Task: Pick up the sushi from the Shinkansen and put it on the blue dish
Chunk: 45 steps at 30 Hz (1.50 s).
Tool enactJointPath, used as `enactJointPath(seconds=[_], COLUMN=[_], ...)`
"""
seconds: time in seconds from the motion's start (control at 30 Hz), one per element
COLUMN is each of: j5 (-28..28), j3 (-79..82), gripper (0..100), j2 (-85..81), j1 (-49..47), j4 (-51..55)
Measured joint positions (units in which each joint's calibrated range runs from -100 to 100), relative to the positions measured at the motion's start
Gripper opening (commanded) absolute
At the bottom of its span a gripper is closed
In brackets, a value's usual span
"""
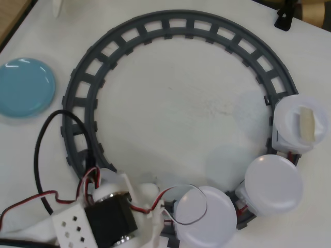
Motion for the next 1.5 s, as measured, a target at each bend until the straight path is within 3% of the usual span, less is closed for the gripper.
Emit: enactJointPath(seconds=[0.4,0.9,1.3,1.5], j5=[0.4,2.4,2.4,5.4], j3=[1.0,2.7,-10.3,-13.4], gripper=[28,28,28,28], j2=[0.0,3.5,15.2,15.3], j1=[5.9,4.3,6.0,5.7], j4=[-5.3,-5.3,-5.4,-5.4])
